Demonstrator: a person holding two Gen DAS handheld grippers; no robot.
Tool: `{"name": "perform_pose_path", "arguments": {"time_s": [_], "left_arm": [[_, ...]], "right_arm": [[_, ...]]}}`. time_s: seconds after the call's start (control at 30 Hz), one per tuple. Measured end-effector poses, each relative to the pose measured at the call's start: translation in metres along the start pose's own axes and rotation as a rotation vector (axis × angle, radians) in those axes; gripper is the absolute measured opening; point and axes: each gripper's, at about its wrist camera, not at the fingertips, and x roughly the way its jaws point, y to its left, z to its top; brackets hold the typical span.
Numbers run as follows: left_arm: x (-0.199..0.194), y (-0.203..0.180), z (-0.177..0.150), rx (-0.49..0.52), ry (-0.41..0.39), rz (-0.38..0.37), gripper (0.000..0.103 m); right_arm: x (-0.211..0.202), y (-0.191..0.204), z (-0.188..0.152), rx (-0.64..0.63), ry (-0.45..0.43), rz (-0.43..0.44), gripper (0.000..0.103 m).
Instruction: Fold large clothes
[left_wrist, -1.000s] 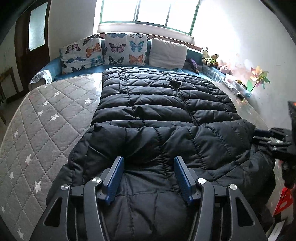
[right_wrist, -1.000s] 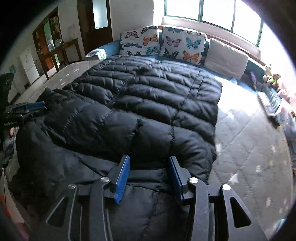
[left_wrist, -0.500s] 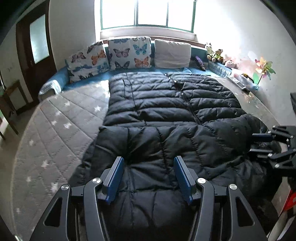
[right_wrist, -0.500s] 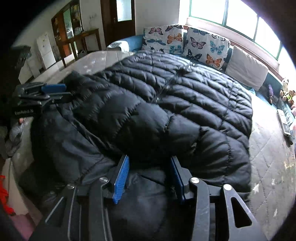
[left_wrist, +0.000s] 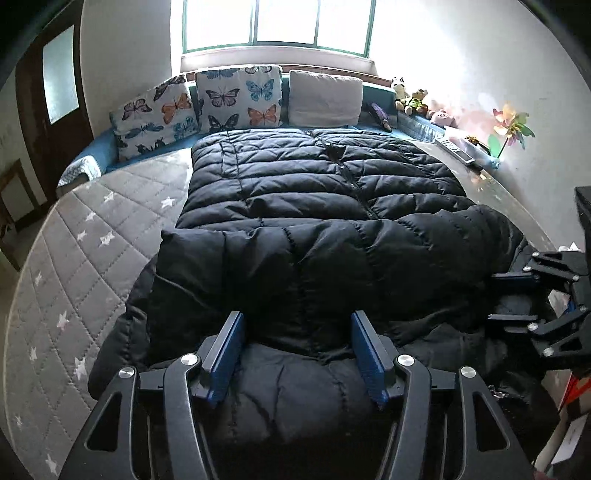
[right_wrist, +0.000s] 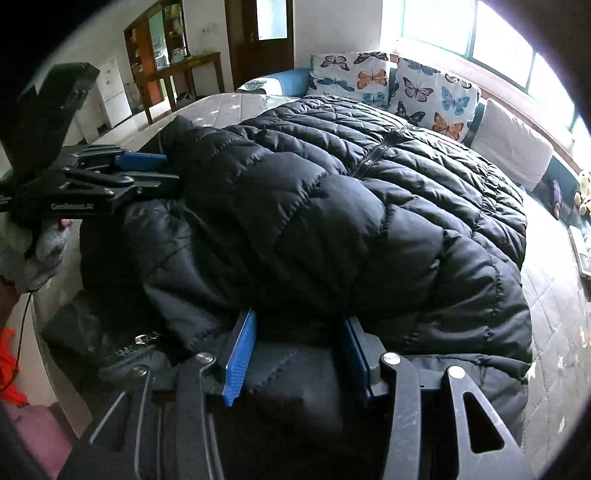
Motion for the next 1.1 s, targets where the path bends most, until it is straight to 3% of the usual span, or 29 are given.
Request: {"name": "perform_pose_path", "arguments": {"time_s": [0.17, 0.27, 0.33, 0.43, 0.63, 0.77, 0.93, 1.1], "left_arm": [[0.005, -0.003, 0.0, 0.024, 0.008, 0.019, 0.064], [0.007, -0.003, -0.001, 0.023, 0.003, 0.02, 0.064], [0.008, -0.007, -0.001, 0.038, 0.0, 0.029, 0.065], [0.006, -0.006, 0.0, 0.031, 0.006, 0.026, 0.064], [-0.036, -0.013, -0.005, 0.039, -0.008, 0.018, 0.066], [-0.073, -0.027, -0.023, 0.062, -0.015, -0.036, 0.082], [-0.099, -0.05, -0.058, 0.127, 0.021, -0.083, 0.086], [-0.099, -0.063, -0.096, 0.105, 0.104, -0.126, 0.087]], "right_arm": [[-0.031, -0.022, -0.002, 0.062, -0.062, -0.037, 0.051], [-0.013, -0.041, -0.016, 0.138, -0.006, -0.045, 0.051], [-0.005, -0.045, -0.022, 0.157, -0.017, -0.014, 0.052], [-0.01, -0.037, -0.018, 0.13, -0.016, -0.043, 0.052], [-0.056, -0.008, -0.021, -0.023, -0.07, -0.066, 0.052], [-0.075, 0.011, -0.036, -0.137, -0.077, -0.071, 0.066], [-0.077, 0.043, -0.066, -0.324, -0.018, -0.113, 0.067], [-0.064, 0.064, -0.097, -0.461, 0.034, -0.144, 0.067]]}}
